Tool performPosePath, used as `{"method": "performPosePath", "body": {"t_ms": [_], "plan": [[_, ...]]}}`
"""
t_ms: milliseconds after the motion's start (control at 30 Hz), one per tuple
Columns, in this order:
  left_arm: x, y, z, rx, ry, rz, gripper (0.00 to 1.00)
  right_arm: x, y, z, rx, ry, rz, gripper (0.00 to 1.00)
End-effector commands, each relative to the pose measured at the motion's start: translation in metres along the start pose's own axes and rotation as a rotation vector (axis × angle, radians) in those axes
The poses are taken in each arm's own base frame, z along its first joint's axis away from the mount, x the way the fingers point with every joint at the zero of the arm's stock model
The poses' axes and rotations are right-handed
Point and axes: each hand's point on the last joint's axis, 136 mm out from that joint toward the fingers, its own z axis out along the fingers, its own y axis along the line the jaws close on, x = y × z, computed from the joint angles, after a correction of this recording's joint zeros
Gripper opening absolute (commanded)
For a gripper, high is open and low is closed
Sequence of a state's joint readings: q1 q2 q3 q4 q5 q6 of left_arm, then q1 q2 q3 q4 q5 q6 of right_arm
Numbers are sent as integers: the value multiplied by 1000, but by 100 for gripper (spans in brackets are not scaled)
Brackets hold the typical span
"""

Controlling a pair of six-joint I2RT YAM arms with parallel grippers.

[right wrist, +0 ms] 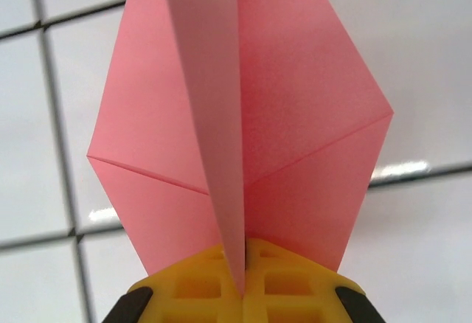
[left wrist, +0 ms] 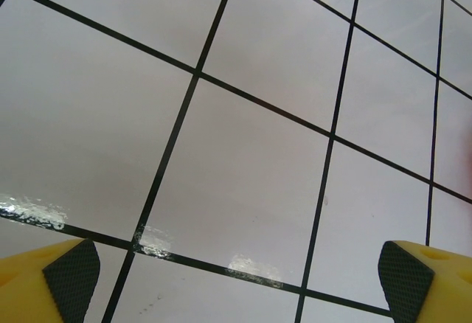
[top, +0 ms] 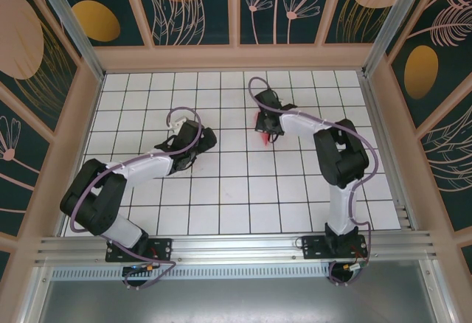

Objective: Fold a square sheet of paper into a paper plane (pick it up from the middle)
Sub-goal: Move the paper plane to the top-center of the table.

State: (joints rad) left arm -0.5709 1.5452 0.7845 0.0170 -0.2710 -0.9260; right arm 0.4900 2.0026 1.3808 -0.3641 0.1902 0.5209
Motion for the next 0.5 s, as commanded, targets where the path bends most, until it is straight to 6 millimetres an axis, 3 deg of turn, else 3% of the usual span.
{"method": "performPosePath", "body": {"t_ms": [0,267,467], "plan": [[-2,9,-4,-27,-7,23,99,-16,-12,16,24,10,-13,5],[0,7,-1,-24,6,28,98,-35,-29,38,51,20,13,6],[3,5,2,-18,20,21,99,-24,-32,50,65,59,7,11]]}}
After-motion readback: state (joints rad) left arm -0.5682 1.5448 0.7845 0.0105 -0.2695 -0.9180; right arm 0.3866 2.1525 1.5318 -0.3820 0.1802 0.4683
